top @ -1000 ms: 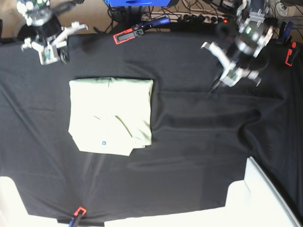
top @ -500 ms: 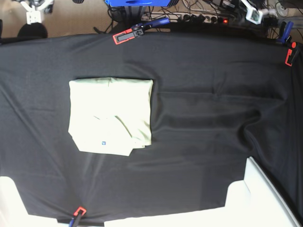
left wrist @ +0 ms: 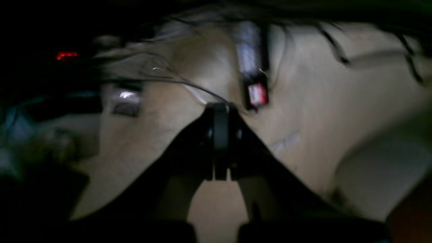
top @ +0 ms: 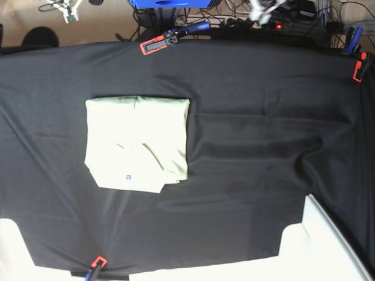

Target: Fold the T-shirt properly

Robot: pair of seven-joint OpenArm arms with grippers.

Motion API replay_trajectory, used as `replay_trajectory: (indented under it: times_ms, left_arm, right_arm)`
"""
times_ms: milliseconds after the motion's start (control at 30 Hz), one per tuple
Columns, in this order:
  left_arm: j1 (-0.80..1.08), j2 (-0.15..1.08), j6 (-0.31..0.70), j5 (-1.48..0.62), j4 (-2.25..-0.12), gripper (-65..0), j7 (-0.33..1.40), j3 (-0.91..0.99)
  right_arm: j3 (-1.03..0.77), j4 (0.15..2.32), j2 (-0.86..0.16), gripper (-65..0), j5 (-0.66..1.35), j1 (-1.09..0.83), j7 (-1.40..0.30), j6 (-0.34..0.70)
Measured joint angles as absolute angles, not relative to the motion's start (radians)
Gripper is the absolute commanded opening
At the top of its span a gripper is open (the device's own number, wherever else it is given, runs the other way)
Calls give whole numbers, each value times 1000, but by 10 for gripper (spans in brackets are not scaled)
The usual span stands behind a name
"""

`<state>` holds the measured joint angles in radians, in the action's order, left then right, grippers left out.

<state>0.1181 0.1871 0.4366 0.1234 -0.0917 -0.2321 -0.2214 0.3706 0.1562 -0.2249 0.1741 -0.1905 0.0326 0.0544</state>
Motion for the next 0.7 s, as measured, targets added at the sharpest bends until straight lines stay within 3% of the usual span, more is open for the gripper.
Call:
replay_trajectory:
  times_ms: [200, 700]
  left_arm:
    - [62, 131, 429, 104, -85, -650, -243, -308]
    - [52, 136, 426, 107, -131, -650, -234, -311]
  right_arm:
    - [443, 32, -193, -633, 176, -177, 202, 52]
    - [443, 23, -195, -633, 176, -194, 208, 52]
